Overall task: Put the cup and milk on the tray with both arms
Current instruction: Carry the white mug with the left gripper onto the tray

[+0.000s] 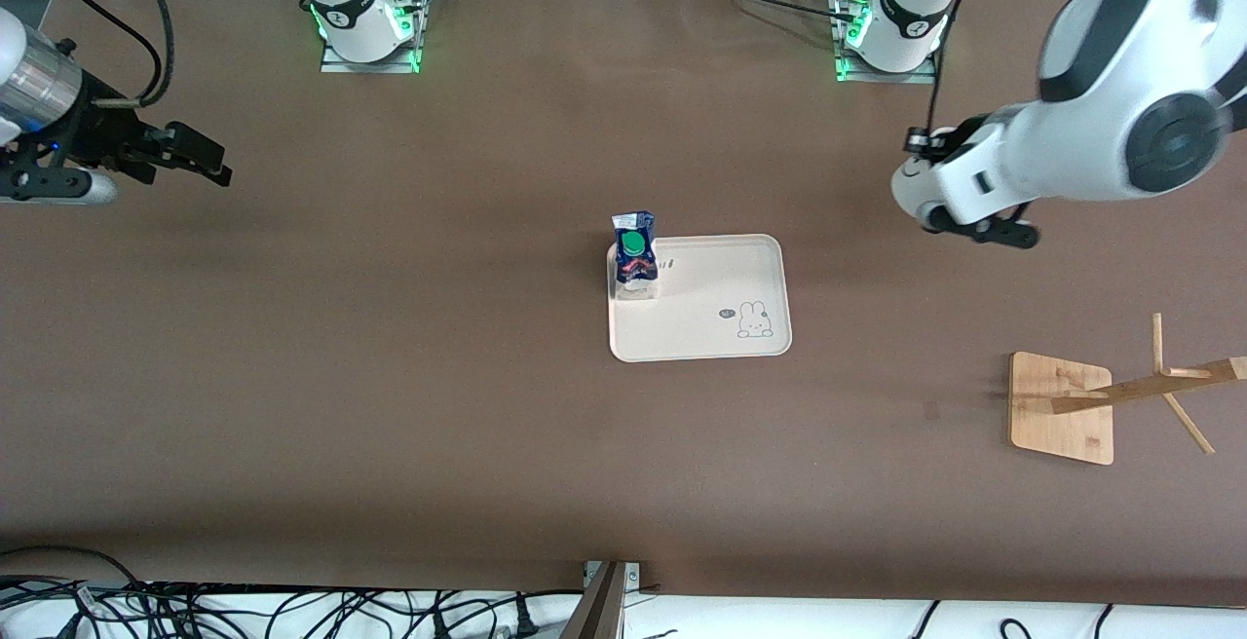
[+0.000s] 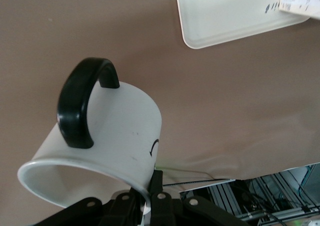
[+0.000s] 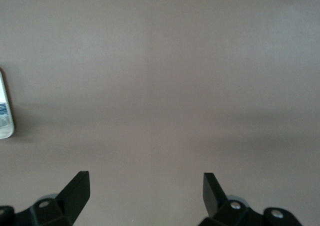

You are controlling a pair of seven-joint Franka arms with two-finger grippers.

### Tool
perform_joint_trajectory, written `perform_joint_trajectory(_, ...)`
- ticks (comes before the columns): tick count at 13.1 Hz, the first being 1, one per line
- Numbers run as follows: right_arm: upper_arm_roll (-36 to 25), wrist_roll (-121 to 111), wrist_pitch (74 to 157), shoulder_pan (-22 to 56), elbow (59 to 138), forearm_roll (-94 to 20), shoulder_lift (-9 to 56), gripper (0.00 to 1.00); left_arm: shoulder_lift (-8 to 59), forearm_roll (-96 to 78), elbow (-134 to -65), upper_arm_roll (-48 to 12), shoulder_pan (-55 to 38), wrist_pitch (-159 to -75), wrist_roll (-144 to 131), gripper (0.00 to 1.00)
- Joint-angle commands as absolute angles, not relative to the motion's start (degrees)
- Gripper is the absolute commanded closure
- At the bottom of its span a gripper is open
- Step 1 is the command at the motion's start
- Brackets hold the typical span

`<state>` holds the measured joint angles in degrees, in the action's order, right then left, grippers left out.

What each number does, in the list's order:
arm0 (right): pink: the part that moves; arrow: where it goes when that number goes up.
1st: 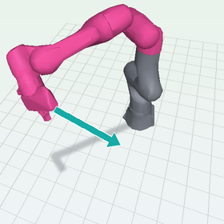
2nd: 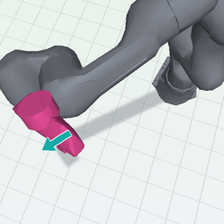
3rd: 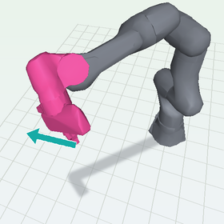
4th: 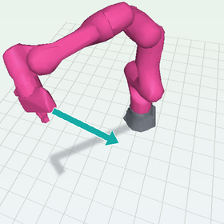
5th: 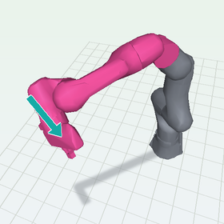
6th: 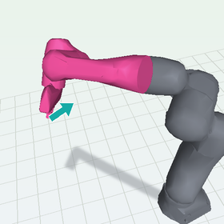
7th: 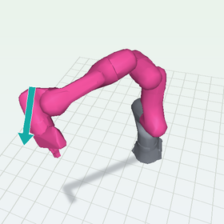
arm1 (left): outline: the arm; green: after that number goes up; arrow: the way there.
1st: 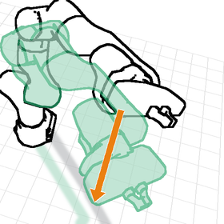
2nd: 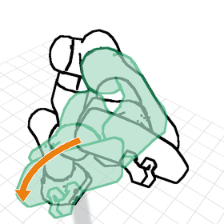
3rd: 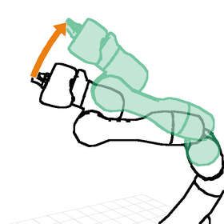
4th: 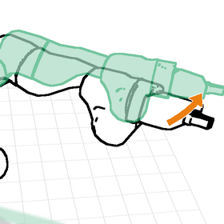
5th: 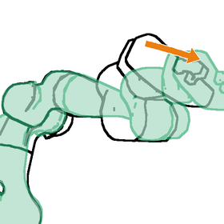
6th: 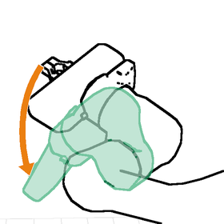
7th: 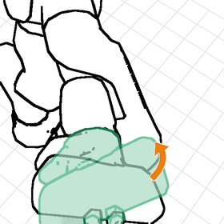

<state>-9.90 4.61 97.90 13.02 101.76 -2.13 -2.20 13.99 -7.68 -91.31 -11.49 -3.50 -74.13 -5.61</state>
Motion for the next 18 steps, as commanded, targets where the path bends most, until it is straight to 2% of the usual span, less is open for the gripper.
perform_joint_trajectory(1, -6.6, 4.3, 99.9, 11.1, 103.1, -0.2, -2.7, 0.00, 25.0, -7.6, -82.2, -11.6, -5.9, -72.9, -15.0, 1.00)
perform_joint_trajectory(4, -6.5, 5.2, 100.3, 13.0, 101.5, 0.2, -1.7, 0.00, 33.8, -7.6, -75.6, -11.5, -10.3, -73.1, -23.2, 1.00)
perform_joint_trajectory(6, -6.8, 5.4, 100.3, 12.7, 101.3, 0.3, -0.9, 0.00, 38.5, -7.6, -72.0, -11.5, -12.6, -76.9, -28.0, 1.00)
perform_joint_trajectory(9, -7.0, 5.1, 99.3, 12.3, 98.3, 0.8, 1.4, 0.00, 43.5, -7.8, -71.3, -11.6, -15.6, -87.8, -36.3, 1.00)
perform_joint_trajectory(13, -7.7, 5.2, 99.2, 12.0, 97.5, 0.8, 1.1, 0.00, 46.8, -13.5, -71.5, -11.5, -17.3, -92.5, -43.5, 1.00)
perform_joint_trajectory(18, -8.2, 5.4, 100.5, 11.7, 95.5, 0.5, 1.8, 0.00, 49.4, -14.5, -72.2, -11.4, -17.8, -94.2, -43.7, 1.00)
